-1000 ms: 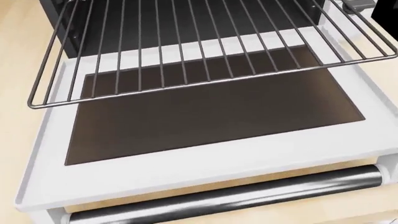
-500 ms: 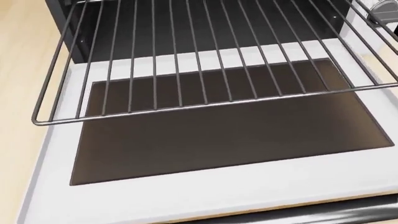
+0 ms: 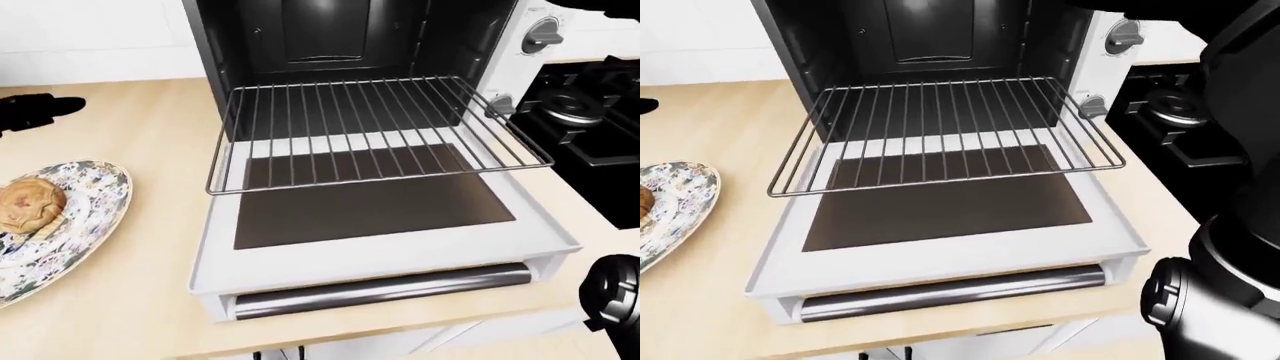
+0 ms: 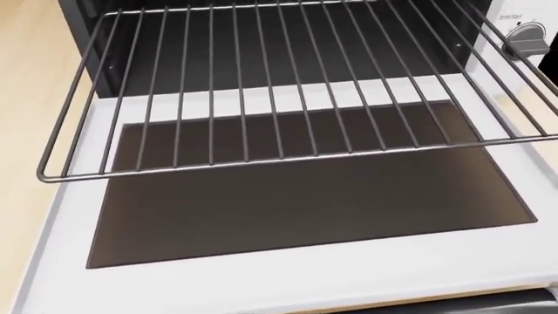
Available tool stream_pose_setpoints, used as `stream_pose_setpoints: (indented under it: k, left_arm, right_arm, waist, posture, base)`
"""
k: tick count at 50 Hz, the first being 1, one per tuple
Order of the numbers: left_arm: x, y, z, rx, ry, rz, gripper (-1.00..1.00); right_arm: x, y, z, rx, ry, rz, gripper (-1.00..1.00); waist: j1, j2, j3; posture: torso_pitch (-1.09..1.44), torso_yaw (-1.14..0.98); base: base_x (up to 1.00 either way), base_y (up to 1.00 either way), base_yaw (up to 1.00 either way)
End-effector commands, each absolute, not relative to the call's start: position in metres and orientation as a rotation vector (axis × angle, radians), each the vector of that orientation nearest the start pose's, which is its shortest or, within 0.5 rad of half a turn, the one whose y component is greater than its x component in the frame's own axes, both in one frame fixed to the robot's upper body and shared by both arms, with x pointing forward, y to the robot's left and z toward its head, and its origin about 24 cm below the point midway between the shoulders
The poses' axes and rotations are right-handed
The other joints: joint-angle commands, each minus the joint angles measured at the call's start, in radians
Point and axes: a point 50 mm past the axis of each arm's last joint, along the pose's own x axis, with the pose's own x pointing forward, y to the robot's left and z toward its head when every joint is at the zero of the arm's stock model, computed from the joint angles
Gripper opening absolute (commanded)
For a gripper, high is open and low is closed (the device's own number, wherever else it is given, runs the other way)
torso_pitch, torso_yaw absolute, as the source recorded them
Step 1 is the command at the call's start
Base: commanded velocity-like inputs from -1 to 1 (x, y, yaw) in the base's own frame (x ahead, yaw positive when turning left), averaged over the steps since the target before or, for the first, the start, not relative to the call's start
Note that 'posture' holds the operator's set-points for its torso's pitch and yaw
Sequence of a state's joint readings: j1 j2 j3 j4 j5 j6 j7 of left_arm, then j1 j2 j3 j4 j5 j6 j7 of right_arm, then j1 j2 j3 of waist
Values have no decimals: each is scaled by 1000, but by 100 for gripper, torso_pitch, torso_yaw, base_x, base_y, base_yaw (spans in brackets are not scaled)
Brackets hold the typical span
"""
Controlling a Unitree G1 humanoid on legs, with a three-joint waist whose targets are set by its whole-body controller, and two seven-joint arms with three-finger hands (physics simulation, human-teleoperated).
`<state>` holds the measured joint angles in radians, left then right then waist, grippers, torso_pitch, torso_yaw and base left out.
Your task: Place the scone on the rack of the toaster oven.
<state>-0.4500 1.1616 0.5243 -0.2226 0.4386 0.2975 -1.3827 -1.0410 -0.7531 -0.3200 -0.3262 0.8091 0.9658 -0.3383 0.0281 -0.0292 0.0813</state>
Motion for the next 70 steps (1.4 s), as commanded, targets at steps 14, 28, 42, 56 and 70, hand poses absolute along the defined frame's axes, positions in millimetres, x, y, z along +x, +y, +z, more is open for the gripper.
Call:
stream_pose_setpoints:
  k: [14, 28, 42, 56, 70]
  left_arm:
    - [210, 320, 323, 1425, 353, -178, 100]
    - [212, 323, 325, 1445, 361, -154, 100]
    - [225, 322, 339, 1459, 366, -149, 100]
    - [246, 312, 343, 1452, 356, -148, 100]
    - [260, 327, 332, 1487, 468, -118, 100]
  right_arm:
    - [253, -224, 395, 18, -574, -65, 100]
    - [253, -223, 395, 17, -574, -65, 100]
    - [254, -222, 393, 18, -572, -62, 100]
    - [253, -221, 394, 15, -574, -60, 100]
    - [254, -222, 393, 16, -573, -61, 100]
  waist:
    - [-4, 16, -24]
    - [-9, 16, -29]
    - [-6, 16, -36]
    - [-7, 15, -41]
    - [-10, 11, -43]
  posture:
    - [0, 0]
    - [0, 0]
    - [0, 0]
    - [0, 0]
    - [0, 0]
  base:
    - [0, 0, 0]
    - [0, 0, 0]
    - [0, 0, 0]
    - [0, 0, 0]
    - [0, 0, 0]
